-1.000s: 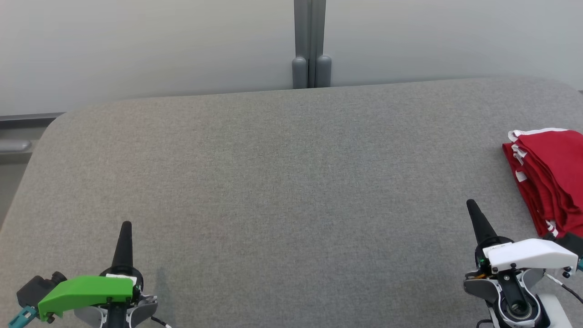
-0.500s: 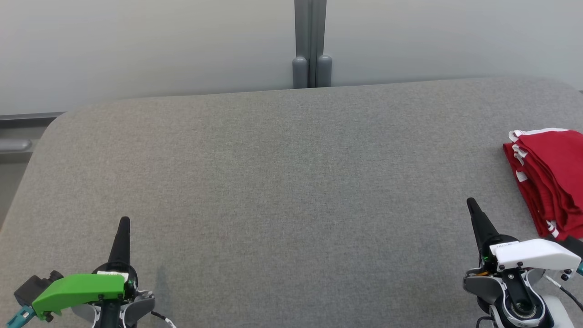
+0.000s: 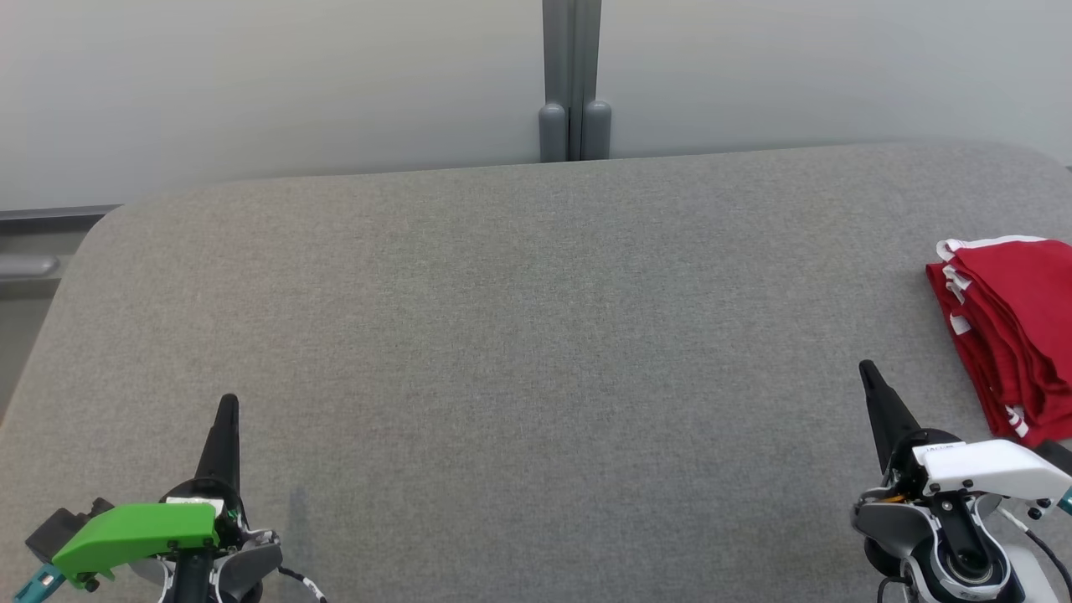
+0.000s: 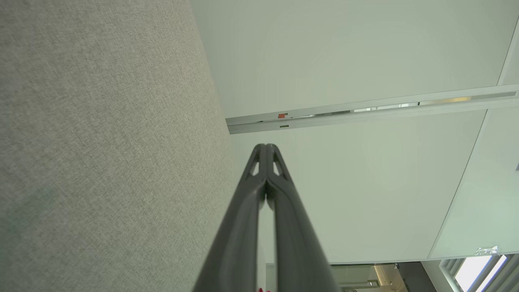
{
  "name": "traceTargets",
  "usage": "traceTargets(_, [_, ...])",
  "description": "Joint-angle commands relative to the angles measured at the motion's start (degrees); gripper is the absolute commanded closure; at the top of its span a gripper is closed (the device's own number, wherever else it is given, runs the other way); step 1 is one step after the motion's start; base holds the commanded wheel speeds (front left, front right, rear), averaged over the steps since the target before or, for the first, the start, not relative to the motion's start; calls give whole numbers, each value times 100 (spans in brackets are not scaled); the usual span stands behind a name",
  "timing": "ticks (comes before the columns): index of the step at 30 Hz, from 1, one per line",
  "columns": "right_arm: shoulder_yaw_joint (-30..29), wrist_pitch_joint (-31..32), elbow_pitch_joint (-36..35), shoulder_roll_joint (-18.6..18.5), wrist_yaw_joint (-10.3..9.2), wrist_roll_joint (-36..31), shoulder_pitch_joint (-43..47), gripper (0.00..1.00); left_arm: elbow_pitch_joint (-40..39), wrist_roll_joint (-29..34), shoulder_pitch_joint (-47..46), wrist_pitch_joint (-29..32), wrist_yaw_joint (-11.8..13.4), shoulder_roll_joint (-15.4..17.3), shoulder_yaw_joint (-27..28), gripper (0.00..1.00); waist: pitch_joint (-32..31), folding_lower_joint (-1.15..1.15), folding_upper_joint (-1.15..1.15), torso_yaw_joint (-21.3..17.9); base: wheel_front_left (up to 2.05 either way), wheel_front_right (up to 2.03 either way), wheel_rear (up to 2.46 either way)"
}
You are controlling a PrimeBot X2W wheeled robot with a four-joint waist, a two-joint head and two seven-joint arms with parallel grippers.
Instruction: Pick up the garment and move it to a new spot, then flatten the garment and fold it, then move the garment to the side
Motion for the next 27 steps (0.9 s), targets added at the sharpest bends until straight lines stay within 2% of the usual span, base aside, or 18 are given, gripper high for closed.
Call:
traceTargets(1, [-21,27,-43,-9,1,130,-43,100,-47,-129,-124,31,-16,42,39,100,0,0,0,1,0,0,0])
traceTargets(16, [-74,123,-71,25,0,689,-37,100,-92,-643,-126,185,-18,46,83,100,5,0,0,9,0,0,0])
traceTargets(27, [-74,125,-70,23,1,696,-35,100,-88,-638,-119,191,-18,46,81,100,5,0,0,9,0,0,0])
